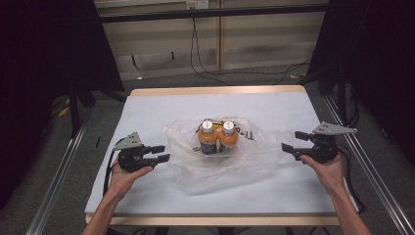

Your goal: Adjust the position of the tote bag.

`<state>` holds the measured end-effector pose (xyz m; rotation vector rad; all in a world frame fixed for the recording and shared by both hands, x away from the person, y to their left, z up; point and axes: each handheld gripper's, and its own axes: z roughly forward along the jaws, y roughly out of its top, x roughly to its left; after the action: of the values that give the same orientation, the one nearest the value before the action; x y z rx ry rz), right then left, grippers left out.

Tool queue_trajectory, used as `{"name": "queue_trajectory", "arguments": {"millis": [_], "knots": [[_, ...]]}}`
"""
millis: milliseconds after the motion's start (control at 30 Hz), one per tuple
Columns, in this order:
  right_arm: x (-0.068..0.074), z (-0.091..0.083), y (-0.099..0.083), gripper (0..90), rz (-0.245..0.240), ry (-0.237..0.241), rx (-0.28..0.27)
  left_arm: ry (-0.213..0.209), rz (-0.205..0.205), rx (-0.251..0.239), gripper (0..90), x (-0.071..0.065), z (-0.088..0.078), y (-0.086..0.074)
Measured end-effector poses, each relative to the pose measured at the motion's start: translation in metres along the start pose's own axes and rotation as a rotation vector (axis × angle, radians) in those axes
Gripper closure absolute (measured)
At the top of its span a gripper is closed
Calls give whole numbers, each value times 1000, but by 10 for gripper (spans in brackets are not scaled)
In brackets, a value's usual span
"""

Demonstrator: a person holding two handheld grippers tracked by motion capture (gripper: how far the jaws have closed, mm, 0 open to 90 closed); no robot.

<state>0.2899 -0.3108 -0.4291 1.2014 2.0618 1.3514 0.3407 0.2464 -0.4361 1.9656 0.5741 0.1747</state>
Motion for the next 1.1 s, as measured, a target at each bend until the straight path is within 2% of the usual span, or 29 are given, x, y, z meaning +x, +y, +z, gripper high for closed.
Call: {"name": "queue_trajectory", "arguments": {"millis": [33,100,233,300,400,500,533,600,633,733,767,933,1033,1100], "knots": [[2,-1,2,258,-10,-2,-9,-9,-11,-15,592,-1,-1,2],[8,-2,7,313,-26,4,-27,-8,9,-16,674,-4,-2,7],[21,-1,17,458,-72,39,-43,-41,39,-35,740,-13,2,19],[26,0,21,540,-77,59,-51,-61,56,-38,761,-17,6,27],[33,4,25,652,-95,93,-46,-91,86,-39,801,-23,16,39],[38,12,28,721,-107,128,-33,-110,126,-20,813,-29,31,51],[39,15,29,735,-116,136,-24,-112,134,-25,825,-30,37,54],[42,19,32,761,-121,152,-19,-109,159,0,835,-29,47,62],[44,21,33,784,-126,157,-19,-105,151,12,846,-27,51,64],[48,26,36,818,-140,176,-13,-115,130,15,869,-22,61,64],[50,27,38,830,-150,182,-8,-133,122,21,876,-20,64,62],[65,40,51,874,-208,212,31,-149,118,61,890,-21,77,52],[69,51,54,896,-216,218,47,-148,125,85,895,-21,82,48],[68,60,54,900,-215,221,65,-143,143,125,894,-22,86,45]]}}
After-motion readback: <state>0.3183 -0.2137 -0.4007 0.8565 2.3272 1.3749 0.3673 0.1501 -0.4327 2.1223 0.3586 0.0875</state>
